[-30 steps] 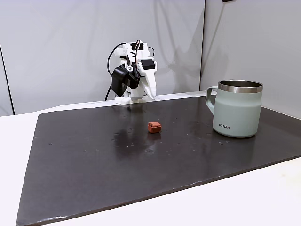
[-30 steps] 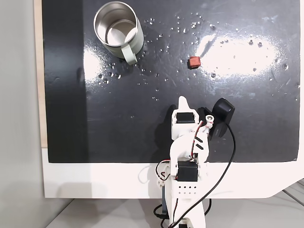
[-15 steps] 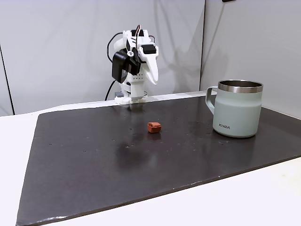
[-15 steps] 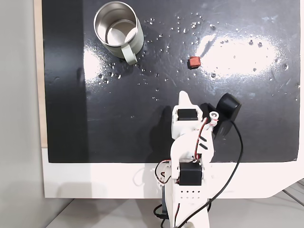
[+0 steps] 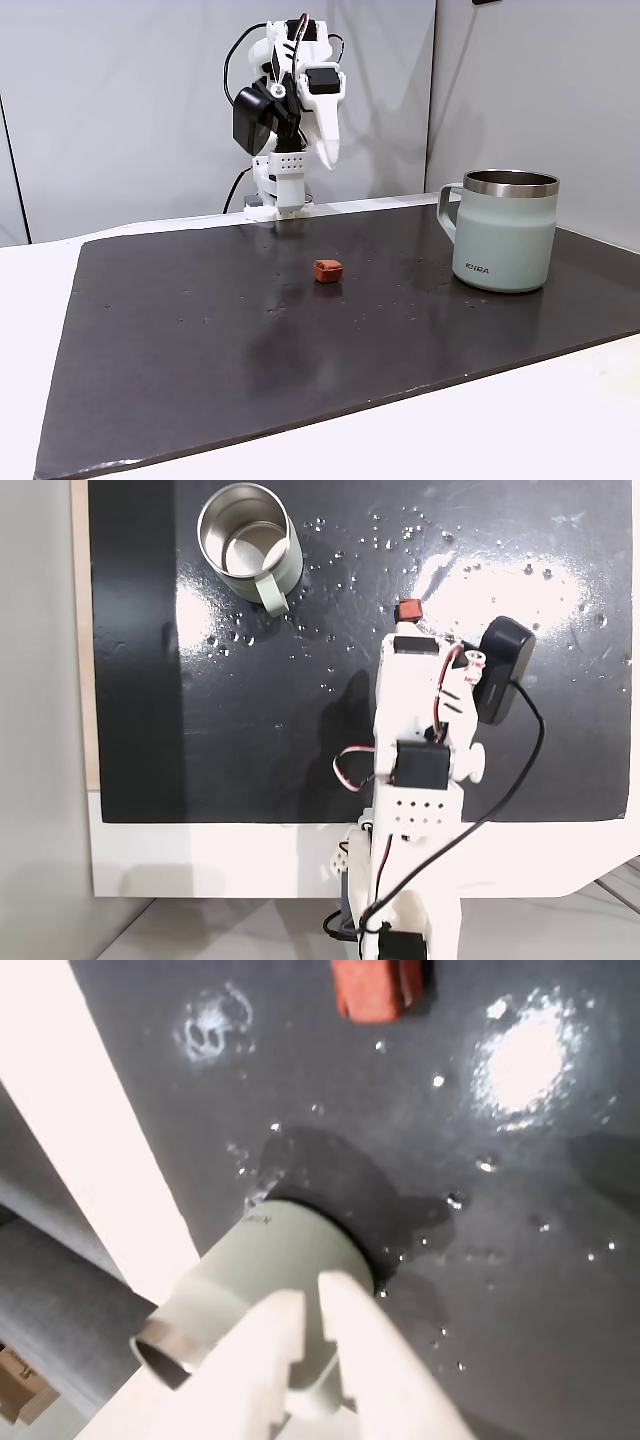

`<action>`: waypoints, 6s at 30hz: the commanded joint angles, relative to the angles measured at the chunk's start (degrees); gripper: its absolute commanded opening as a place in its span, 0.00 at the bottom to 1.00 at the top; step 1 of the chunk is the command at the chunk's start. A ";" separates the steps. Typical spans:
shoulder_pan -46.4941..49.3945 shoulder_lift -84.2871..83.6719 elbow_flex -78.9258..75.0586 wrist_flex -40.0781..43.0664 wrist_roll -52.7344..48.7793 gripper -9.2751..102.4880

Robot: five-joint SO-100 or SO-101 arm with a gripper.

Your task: Grasp a cube and put it in the cup.

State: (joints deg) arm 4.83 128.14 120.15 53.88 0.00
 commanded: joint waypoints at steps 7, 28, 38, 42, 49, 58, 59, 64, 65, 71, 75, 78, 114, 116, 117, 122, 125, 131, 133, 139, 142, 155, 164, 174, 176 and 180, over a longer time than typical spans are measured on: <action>2.81 -16.79 -12.22 -0.35 -2.90 0.08; 1.05 -38.67 -31.99 10.20 -4.22 0.08; 0.62 -40.69 -34.19 13.18 -3.96 0.26; 0.79 -40.87 -34.63 14.24 -3.34 0.32; 0.97 -42.36 -36.56 16.70 -3.78 0.32; 3.08 -49.48 -39.29 16.00 -4.48 0.32; 3.08 -50.10 -39.73 15.91 -4.57 0.32; 2.81 -52.12 -40.43 15.47 -4.92 0.32; 2.72 -52.56 -40.43 15.21 -5.01 0.32; 2.72 -55.72 -41.31 14.41 -5.27 0.31; 2.64 -56.60 -41.31 13.97 -5.27 0.31; 2.37 -56.78 -41.31 13.89 -5.36 0.31; 0.62 -39.38 -47.02 26.89 -1.49 0.12; 0.00 -37.35 -49.57 29.71 -1.05 0.12; -0.35 -36.47 -50.98 31.03 -0.88 0.12; -1.76 -33.57 -58.01 36.91 0.26 0.12; -2.11 -32.52 -61.88 39.81 0.35 0.12; -2.11 -31.20 -64.69 41.92 0.18 0.12; -2.20 -31.11 -64.78 42.01 0.18 0.12; -5.19 -34.37 -69.52 42.36 2.02 0.12; -7.56 -38.76 -76.55 44.30 3.43 0.12; -20.30 -55.81 -99.76 49.04 9.40 0.12; -25.58 -65.65 -111.01 45.97 10.11 0.13; -27.95 -75.59 -123.84 43.86 10.02 0.13; -28.13 -77.17 -125.51 43.77 9.84 0.13; -28.30 -78.75 -126.91 43.77 10.02 0.13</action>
State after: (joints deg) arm -23.12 48.87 -2.99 98.96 9.84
